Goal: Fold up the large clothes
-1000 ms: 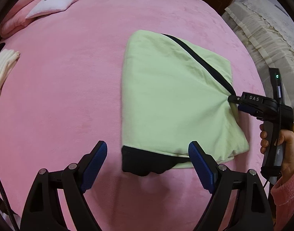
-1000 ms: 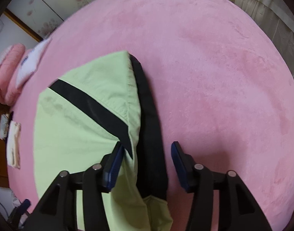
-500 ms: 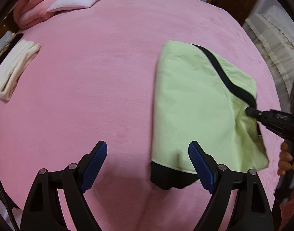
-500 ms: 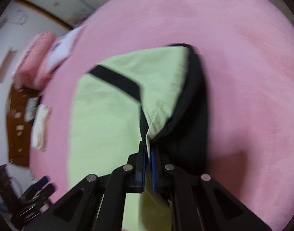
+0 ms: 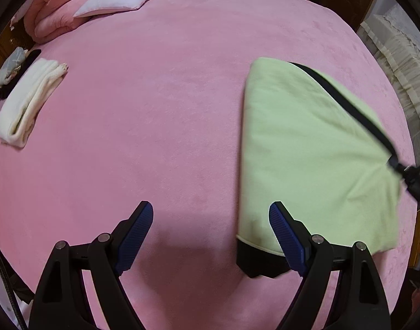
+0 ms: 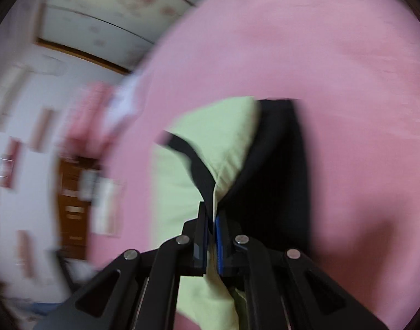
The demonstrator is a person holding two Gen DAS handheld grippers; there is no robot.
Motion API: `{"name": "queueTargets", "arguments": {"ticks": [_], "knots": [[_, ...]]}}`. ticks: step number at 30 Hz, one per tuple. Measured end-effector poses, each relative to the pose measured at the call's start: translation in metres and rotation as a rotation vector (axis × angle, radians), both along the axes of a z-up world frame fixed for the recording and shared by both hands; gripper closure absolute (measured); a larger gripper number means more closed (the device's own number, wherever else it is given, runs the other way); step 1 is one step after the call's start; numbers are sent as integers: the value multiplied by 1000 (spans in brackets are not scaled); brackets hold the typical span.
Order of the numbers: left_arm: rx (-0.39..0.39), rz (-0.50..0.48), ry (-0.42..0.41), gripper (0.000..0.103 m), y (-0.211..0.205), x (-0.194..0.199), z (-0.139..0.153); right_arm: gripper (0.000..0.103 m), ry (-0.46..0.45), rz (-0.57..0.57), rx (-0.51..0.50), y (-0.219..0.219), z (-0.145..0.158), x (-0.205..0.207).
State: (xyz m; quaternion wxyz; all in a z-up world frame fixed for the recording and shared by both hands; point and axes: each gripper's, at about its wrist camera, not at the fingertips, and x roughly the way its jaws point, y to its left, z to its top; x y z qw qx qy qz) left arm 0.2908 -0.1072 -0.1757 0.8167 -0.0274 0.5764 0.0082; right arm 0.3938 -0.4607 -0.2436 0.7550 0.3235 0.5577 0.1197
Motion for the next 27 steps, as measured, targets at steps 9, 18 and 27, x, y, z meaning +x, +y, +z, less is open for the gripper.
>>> {"name": "queueTargets", "arguments": {"ticks": [9,18,27], "knots": [[53,-76,5,18,-35,2,0,99,125,7,-257,-8,-21,-12],[101,-238,-18,18,-70,1,16,75,-54,-76,-463,9,43,-34],[-218,-280,143,96,-96,5,-12,103,40,152,-43,70,3,-64]]}}
